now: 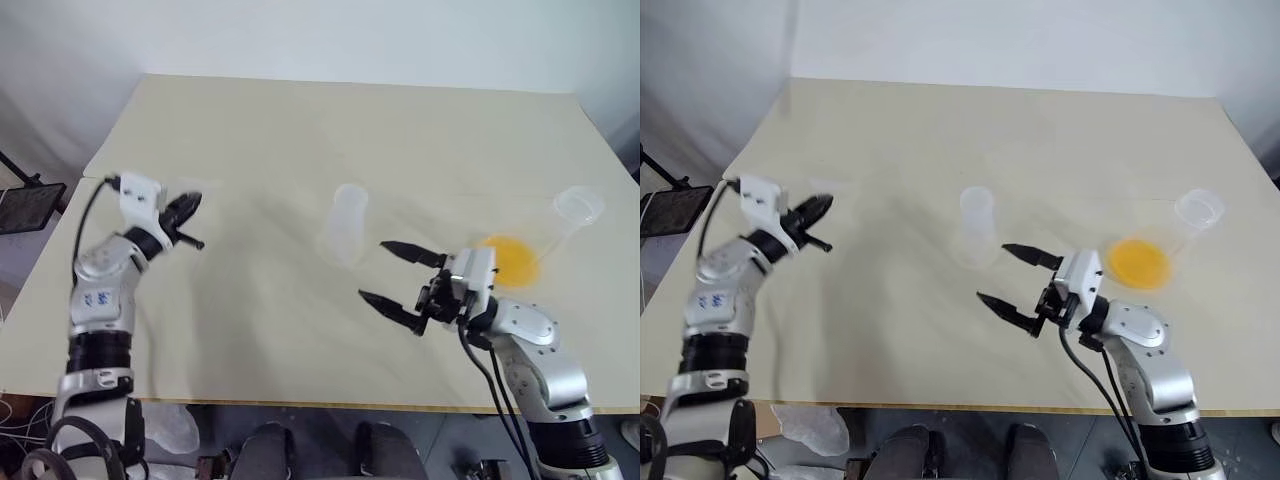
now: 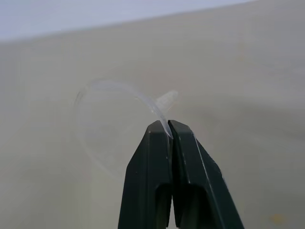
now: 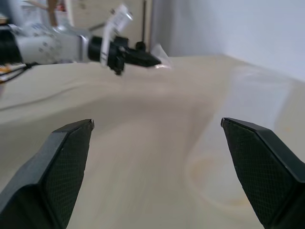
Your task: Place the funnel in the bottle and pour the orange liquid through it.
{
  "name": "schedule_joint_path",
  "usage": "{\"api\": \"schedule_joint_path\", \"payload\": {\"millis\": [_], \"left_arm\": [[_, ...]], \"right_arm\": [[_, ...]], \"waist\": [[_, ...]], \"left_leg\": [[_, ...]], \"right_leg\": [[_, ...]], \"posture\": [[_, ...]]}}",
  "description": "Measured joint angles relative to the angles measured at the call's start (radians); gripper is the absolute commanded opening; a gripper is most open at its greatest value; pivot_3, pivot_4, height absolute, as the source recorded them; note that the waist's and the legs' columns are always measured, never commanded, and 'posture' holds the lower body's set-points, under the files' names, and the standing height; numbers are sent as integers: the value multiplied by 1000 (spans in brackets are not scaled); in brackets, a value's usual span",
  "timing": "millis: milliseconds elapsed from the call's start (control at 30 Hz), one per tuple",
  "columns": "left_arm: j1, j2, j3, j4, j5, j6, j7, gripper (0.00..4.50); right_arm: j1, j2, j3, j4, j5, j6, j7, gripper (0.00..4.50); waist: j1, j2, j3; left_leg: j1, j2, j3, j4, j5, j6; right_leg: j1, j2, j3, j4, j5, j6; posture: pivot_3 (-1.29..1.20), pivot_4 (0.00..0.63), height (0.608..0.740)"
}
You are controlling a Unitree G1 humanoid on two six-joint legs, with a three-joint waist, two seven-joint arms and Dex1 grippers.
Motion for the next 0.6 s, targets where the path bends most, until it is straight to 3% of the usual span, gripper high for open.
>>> {"api": "schedule_joint_path", "payload": {"millis": [133, 267, 400, 600], "left_arm": [[-149, 50, -114, -66, 0, -21, -220, 32], [-344, 20, -265, 15, 51, -103, -408, 32], [-499, -14, -382, 105, 123, -219, -557, 32], [-565, -24, -463, 218, 238, -387, -628, 32]], "right_arm": [[66, -6, -80, -24, 3, -4, -57, 4500], [186, 58, -190, -17, -14, -94, -147, 4500], [268, 86, -179, -23, -39, -117, -170, 4500], [267, 106, -148, -57, -53, -130, -204, 4500]], "waist": [[-3, 0, 0], [-3, 0, 0], [-17, 1, 0], [-28, 2, 1]], "left_leg": [[0, -1, 3, -2, 0, 0], [-1, 0, 4, -2, 1, -1], [0, 1, 8, -3, 1, -1], [1, 2, 9, -3, 1, -2]], "right_leg": [[0, 0, -1, 0, 0, 0], [-1, 1, -3, -1, 0, 0], [-2, 1, -1, -2, 0, 0], [-2, 2, 2, -1, 0, 0]], "posture": [[0, 150, 740], [0, 150, 740], [0, 150, 740], [0, 150, 740]]}}
